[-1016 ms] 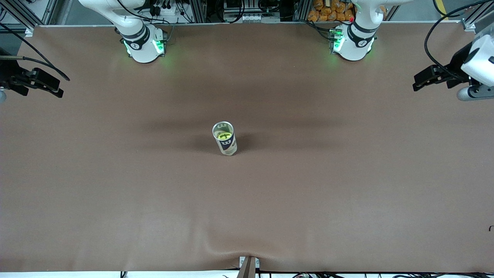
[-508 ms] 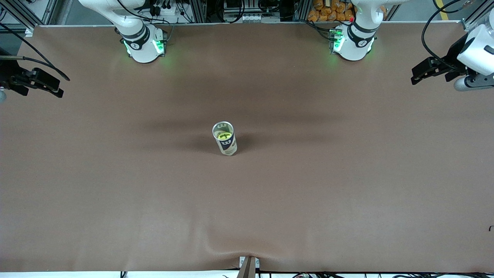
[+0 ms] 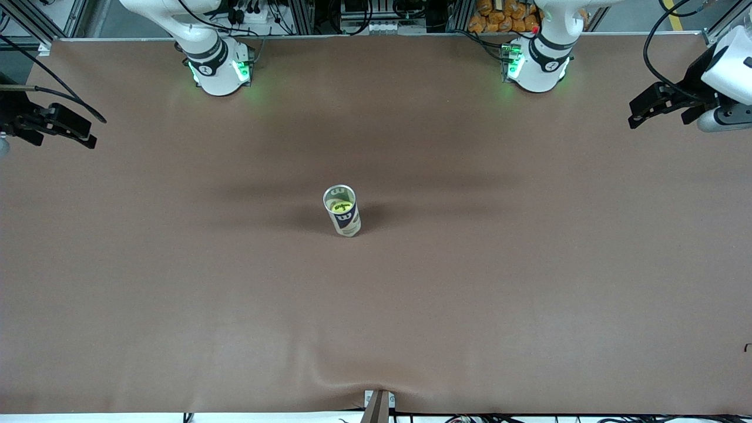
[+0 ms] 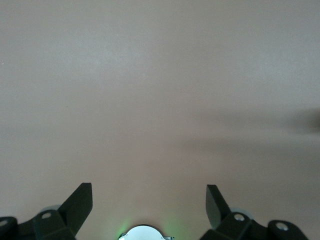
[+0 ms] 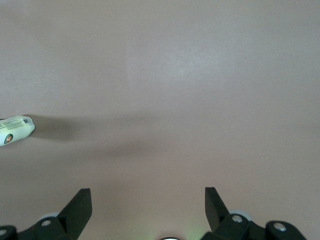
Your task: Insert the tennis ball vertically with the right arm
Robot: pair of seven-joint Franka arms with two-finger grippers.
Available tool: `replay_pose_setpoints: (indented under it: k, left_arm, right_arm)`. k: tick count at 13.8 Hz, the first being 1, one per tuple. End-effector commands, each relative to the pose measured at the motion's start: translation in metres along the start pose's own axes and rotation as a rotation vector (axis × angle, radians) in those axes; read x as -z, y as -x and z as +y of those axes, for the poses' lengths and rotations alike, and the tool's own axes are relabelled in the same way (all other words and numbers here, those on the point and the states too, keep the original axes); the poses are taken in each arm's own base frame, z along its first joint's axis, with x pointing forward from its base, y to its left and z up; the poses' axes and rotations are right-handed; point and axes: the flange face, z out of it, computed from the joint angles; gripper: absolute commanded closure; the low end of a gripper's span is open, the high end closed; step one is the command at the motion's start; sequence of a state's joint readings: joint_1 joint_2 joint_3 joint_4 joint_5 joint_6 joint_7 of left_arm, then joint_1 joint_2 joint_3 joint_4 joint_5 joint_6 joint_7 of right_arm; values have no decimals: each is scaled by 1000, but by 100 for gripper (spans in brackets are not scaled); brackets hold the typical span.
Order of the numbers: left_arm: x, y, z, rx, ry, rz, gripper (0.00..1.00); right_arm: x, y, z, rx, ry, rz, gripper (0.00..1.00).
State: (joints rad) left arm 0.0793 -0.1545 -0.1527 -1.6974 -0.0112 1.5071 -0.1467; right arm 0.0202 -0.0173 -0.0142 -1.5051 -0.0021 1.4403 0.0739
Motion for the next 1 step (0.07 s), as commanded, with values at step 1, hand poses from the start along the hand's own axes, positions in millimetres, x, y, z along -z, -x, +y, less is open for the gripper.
replay_pose_setpoints:
  k: [1]
  left_arm:
    - [7, 1, 2, -9, 19, 10, 0]
  right_arm:
    - [2, 3, 0, 8, -13, -3, 0]
